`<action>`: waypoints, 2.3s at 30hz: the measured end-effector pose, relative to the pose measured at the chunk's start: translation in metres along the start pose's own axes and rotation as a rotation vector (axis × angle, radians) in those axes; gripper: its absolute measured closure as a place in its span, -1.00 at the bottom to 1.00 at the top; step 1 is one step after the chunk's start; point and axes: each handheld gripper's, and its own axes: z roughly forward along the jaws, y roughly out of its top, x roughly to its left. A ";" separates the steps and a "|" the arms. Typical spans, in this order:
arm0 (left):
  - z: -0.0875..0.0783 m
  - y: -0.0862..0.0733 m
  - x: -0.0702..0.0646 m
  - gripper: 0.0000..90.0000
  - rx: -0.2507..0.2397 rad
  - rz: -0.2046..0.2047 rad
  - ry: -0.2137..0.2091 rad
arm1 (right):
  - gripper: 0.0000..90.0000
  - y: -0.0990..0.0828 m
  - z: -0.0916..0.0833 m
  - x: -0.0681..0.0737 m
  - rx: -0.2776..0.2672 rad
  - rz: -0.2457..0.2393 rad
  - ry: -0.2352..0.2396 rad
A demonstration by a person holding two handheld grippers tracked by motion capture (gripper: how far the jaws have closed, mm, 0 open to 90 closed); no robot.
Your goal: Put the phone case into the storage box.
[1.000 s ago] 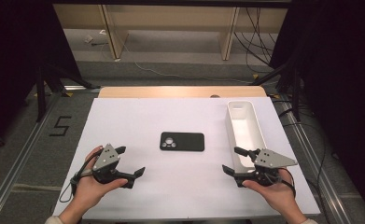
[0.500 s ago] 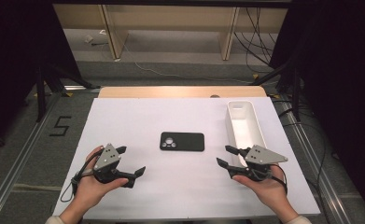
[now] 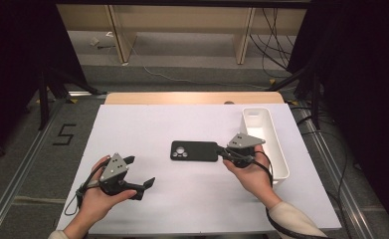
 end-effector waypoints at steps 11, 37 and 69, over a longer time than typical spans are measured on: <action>0.001 0.000 0.000 -0.96 0.003 -0.003 0.000 | 1.00 0.013 0.060 -0.018 0.097 0.041 -0.029; 0.003 0.000 -0.001 -0.95 0.007 -0.002 -0.013 | 1.00 -0.005 0.126 -0.054 0.271 0.110 -0.128; 0.005 -0.001 -0.001 -0.94 0.022 -0.002 -0.012 | 1.00 -0.007 0.098 -0.013 0.394 0.088 0.016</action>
